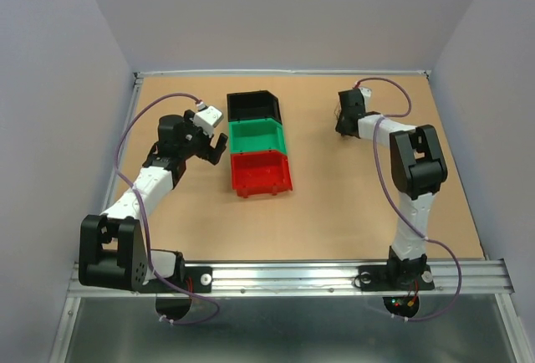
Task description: Untangle the cables
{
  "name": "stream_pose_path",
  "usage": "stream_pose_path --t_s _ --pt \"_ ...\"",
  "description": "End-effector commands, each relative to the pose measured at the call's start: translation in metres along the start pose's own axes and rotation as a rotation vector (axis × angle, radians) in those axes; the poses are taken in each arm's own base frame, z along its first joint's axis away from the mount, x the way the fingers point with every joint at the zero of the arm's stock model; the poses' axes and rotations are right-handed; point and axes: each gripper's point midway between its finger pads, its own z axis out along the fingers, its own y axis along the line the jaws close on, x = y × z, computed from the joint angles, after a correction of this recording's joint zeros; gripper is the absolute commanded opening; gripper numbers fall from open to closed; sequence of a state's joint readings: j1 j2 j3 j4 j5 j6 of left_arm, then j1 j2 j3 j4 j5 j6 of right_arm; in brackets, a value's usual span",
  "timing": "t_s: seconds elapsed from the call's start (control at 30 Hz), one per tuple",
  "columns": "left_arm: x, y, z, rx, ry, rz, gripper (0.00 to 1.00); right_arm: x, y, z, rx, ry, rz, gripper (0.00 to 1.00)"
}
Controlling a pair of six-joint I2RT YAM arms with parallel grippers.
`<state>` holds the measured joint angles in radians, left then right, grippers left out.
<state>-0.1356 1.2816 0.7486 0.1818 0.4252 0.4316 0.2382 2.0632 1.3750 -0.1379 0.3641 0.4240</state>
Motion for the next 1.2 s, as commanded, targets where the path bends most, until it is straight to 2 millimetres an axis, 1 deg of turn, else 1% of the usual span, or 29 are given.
stream_pose_path --t_s 0.0,0.03,0.07,0.1,0.13,0.2,0.23,0.27,0.3,0.4,0.43,0.5,0.53,0.57,0.6,0.63,0.67,0.7,0.73,0.77,0.83,0.87,0.9,0.97,1.03,1.07,1.1,1.13,1.17 --pt "-0.032 0.003 -0.007 -0.003 -0.086 0.058 0.99 -0.018 0.026 -0.024 -0.117 -0.006 0.02 0.02" --pt "-0.033 0.002 -0.008 -0.001 -0.09 0.059 0.99 -0.017 0.038 -0.036 -0.143 -0.015 0.003 0.02" --pt "-0.033 0.001 -0.009 0.0 -0.092 0.06 0.99 -0.013 0.039 -0.045 -0.14 -0.022 -0.014 0.02" --pt "-0.034 0.0 -0.01 0.002 -0.095 0.063 0.99 -0.028 0.046 -0.068 -0.165 -0.07 -0.015 0.01" --pt "-0.035 -0.001 -0.011 0.009 -0.101 0.066 0.99 -0.021 0.062 -0.087 -0.199 -0.08 -0.048 0.01" --pt "-0.035 -0.003 -0.011 0.015 -0.103 0.066 0.99 -0.004 0.067 -0.112 -0.228 -0.078 -0.069 0.01" --pt "-0.036 -0.004 -0.012 0.017 -0.107 0.06 0.99 -0.008 0.079 -0.144 -0.294 -0.107 -0.052 0.01" --pt "-0.036 -0.005 -0.012 0.022 -0.108 0.059 0.99 -0.002 0.081 -0.157 -0.332 -0.098 -0.044 0.01" --pt "-0.036 -0.006 -0.012 0.028 -0.11 0.055 0.99 0.009 0.077 -0.179 -0.371 -0.095 -0.033 0.01" --pt "-0.036 -0.007 -0.008 0.031 -0.105 0.048 0.99 0.022 0.062 -0.204 -0.406 -0.11 -0.009 0.01" --pt "-0.034 -0.007 -0.005 0.03 -0.097 0.043 0.99 0.03 0.049 -0.214 -0.419 -0.124 0.01 0.01" --pt "-0.029 -0.008 0.001 0.034 -0.078 0.029 0.99 0.034 0.041 -0.225 -0.459 -0.148 0.037 0.04" --pt "-0.028 -0.005 0.004 0.015 -0.068 0.018 0.98 0.045 0.037 -0.224 -0.476 -0.144 0.046 0.06" --pt "-0.03 -0.005 0.008 0.011 -0.068 0.006 0.97 0.042 0.04 -0.237 -0.528 -0.156 0.054 0.14" --pt "-0.024 -0.008 0.014 0.017 -0.047 -0.005 0.95 0.042 0.041 -0.24 -0.544 -0.156 0.058 0.28" --pt "-0.024 -0.008 0.018 0.014 -0.042 -0.011 0.95 0.039 0.043 -0.245 -0.564 -0.16 0.058 0.49" --pt "-0.023 -0.006 0.021 -0.003 -0.038 -0.013 0.94 0.036 0.043 -0.249 -0.572 -0.169 0.061 0.67" --pt "-0.021 -0.007 0.025 -0.002 -0.032 -0.015 0.93 0.031 0.04 -0.253 -0.57 -0.191 0.073 0.94" --pt "-0.015 -0.008 0.031 -0.004 -0.01 -0.023 0.92 0.028 0.038 -0.254 -0.561 -0.202 0.083 1.0" --pt "-0.016 -0.007 0.035 -0.01 -0.007 -0.025 0.92 0.028 0.035 -0.253 -0.551 -0.21 0.087 1.0" --pt "-0.007 -0.007 0.047 -0.008 0.026 -0.035 0.89 0.027 0.035 -0.258 -0.564 -0.216 0.089 1.0" --pt "-0.013 -0.004 0.052 -0.015 0.021 -0.033 0.88 0.026 0.035 -0.258 -0.565 -0.218 0.091 1.0" --pt "-0.004 -0.006 0.06 -0.009 0.05 -0.056 0.85 0.024 0.035 -0.26 -0.568 -0.224 0.094 1.0" --pt "-0.003 -0.005 0.07 -0.003 0.067 -0.071 0.82 0.024 0.035 -0.259 -0.566 -0.224 0.092 1.0" --pt "0.003 -0.003 0.085 0.007 0.109 -0.094 0.72 0.025 0.035 -0.259 -0.567 -0.221 0.089 1.0" --pt "-0.004 0.003 0.092 -0.002 0.106 -0.095 0.66 0.025 0.035 -0.259 -0.566 -0.223 0.089 1.0" --pt "0.003 0.003 0.096 0.0 0.139 -0.104 0.59 0.024 0.034 -0.259 -0.563 -0.226 0.092 1.0" --pt "0.017 0.007 0.106 -0.019 0.184 -0.112 0.44 0.023 0.034 -0.26 -0.563 -0.23 0.09 1.0" --pt "0.014 0.013 0.111 -0.036 0.192 -0.113 0.38 0.022 0.033 -0.26 -0.561 -0.235 0.092 1.0"
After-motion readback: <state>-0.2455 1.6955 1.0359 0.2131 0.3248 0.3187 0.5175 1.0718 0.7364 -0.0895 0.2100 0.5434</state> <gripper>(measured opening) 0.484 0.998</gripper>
